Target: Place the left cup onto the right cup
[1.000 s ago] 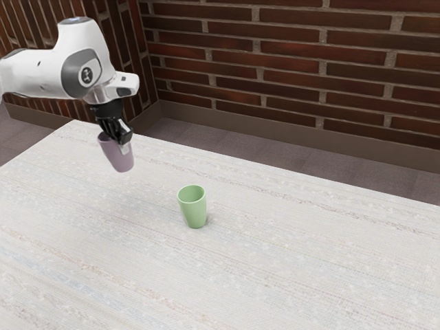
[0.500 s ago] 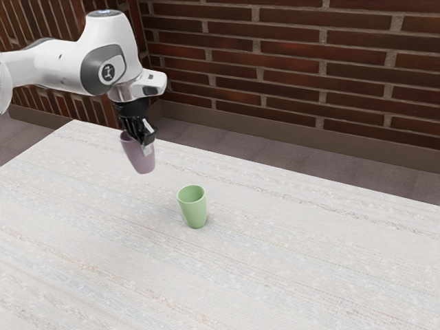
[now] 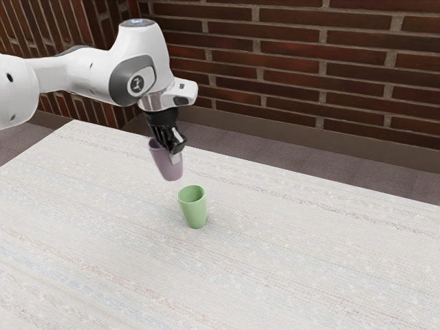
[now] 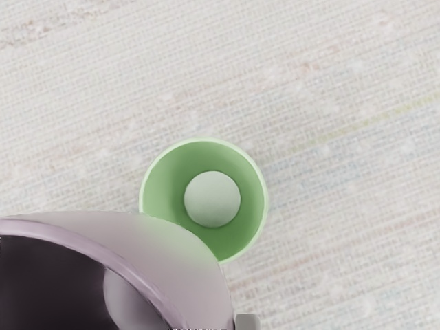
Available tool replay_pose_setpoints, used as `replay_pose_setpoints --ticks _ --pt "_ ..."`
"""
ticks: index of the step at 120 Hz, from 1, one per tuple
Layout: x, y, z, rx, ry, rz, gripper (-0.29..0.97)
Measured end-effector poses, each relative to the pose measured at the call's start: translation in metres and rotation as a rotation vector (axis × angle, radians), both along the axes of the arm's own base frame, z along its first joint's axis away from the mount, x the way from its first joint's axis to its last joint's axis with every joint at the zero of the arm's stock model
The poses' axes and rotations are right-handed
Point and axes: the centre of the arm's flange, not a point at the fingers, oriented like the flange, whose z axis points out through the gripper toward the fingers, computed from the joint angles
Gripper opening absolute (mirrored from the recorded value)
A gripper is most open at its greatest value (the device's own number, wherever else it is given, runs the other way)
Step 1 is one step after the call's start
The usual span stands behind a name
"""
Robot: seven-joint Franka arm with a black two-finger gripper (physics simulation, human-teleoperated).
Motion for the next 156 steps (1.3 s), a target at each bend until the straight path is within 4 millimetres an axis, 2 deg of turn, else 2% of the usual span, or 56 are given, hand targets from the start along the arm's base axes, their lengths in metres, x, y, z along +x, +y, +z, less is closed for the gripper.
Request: replay_pose_setpoints --ticks 31,78,156 --pt "0.009 -0.015 -0.018 0.001 -0.027 0.005 -0.10" --pt "0.019 -0.020 -0.052 0.011 -0.016 0.029 -0.10" --pt "0.021 -0.033 -0.073 0.007 -0.005 0.035 -0.10"
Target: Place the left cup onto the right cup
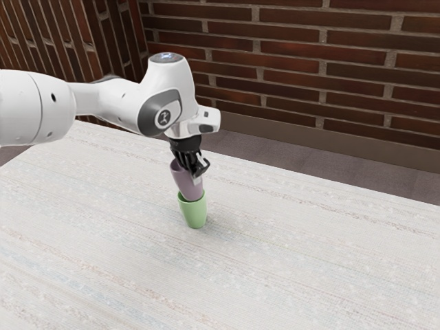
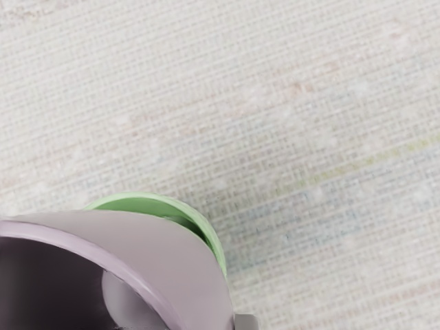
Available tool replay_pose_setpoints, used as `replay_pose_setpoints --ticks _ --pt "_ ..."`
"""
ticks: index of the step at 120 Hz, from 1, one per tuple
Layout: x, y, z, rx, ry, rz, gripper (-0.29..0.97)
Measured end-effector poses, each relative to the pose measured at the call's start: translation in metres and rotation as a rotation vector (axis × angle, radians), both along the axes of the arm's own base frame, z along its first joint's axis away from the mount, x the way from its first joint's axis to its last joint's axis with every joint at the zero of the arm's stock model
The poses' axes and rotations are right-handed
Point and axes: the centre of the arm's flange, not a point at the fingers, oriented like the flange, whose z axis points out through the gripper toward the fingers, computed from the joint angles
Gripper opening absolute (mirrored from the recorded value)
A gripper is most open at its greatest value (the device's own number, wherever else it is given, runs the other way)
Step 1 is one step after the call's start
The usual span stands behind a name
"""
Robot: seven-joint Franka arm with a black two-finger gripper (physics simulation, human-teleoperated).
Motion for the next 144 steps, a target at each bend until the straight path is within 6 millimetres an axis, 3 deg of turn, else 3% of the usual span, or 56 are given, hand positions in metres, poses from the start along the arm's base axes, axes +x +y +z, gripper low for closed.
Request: replay_pose_setpoints --ticks 92,100,123,144 --pt "0.004 0.002 -0.027 0.011 0.029 0.013 -0.08" --pt "0.004 0.002 -0.028 0.009 0.030 0.013 -0.01" --pt "0.005 0.004 -0.028 0.006 0.030 0.013 0.37" --pt "0.005 0.004 -0.025 0.004 0.028 0.011 0.55"
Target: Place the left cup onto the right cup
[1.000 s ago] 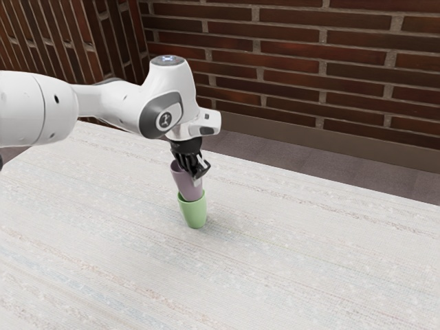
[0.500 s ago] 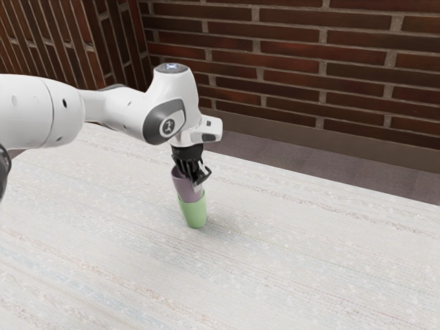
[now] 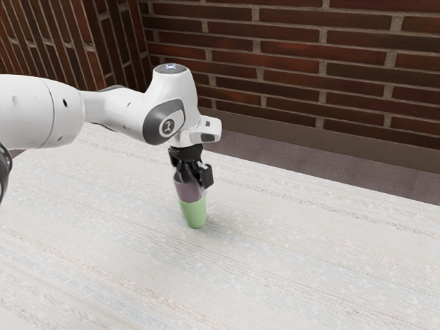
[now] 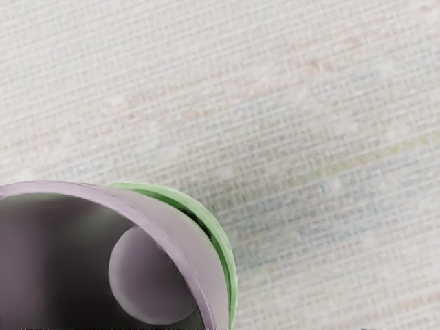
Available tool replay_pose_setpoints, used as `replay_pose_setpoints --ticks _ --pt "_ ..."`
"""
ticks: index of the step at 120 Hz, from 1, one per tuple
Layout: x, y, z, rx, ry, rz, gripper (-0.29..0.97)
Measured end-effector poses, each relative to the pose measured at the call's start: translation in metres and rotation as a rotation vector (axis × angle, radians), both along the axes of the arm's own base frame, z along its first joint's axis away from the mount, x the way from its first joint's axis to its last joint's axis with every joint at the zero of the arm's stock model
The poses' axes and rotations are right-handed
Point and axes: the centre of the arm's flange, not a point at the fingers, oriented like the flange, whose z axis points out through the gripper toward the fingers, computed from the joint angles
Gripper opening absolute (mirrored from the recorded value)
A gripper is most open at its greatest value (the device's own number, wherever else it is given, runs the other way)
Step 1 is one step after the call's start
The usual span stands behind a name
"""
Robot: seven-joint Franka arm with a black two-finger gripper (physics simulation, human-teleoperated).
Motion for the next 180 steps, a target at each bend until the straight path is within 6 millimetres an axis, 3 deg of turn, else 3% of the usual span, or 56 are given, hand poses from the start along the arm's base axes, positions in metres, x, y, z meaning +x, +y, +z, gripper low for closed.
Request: replay_pose_setpoints --ticks 20,72,93,108,132,166,180 --pt "-0.002 0.000 0.014 -0.004 -0.012 -0.003 0.62" --pt "-0.023 0.007 0.076 -0.020 -0.023 -0.005 0.67" --pt "-0.030 0.016 0.093 -0.023 -0.004 0.007 0.68" --pt "-0.031 0.037 0.102 -0.025 0.004 0.040 0.68" --pt "-0.027 0.057 0.132 -0.036 -0.007 0.078 0.68" --pt "-0.027 0.055 0.187 -0.046 -0.044 0.072 0.68" --pt "-0.030 0.054 0.199 -0.044 -0.035 0.068 0.68"
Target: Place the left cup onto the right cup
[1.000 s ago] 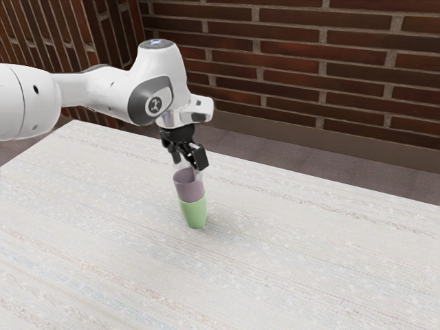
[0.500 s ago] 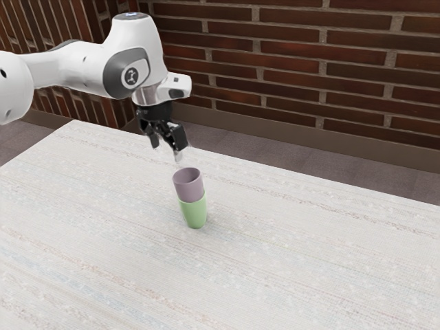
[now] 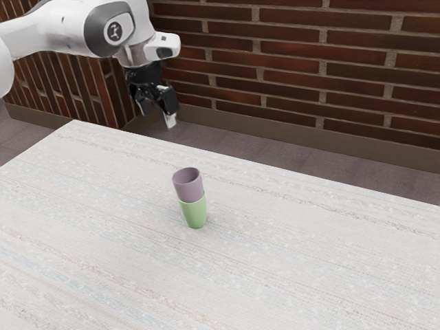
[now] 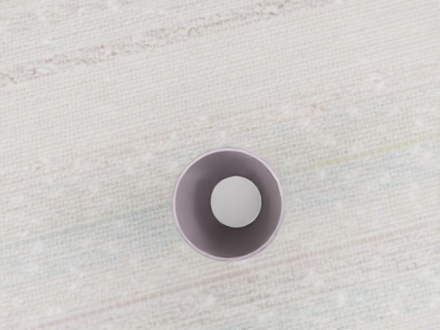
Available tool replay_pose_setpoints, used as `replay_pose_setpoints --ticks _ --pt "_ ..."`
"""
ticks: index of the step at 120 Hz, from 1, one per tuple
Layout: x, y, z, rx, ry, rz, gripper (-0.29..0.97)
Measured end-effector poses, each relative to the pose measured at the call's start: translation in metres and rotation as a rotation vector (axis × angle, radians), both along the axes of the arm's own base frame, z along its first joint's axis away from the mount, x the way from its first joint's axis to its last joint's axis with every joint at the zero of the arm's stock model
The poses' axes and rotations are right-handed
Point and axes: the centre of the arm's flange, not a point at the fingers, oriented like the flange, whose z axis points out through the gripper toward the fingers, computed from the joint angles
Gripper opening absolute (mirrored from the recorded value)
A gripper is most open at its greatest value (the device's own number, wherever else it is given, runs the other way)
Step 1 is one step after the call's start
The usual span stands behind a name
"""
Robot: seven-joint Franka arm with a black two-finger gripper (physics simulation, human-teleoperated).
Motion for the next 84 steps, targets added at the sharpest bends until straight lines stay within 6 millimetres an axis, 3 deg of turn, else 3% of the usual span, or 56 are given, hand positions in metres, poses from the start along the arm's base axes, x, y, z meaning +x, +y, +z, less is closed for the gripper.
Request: replay_pose_setpoints --ticks 23,84 --pt "-0.0078 0.0006 0.0103 -0.005 0.012 -0.002 0.68" --pt "-0.0086 0.0010 0.0080 0.000 0.027 -0.004 0.68"
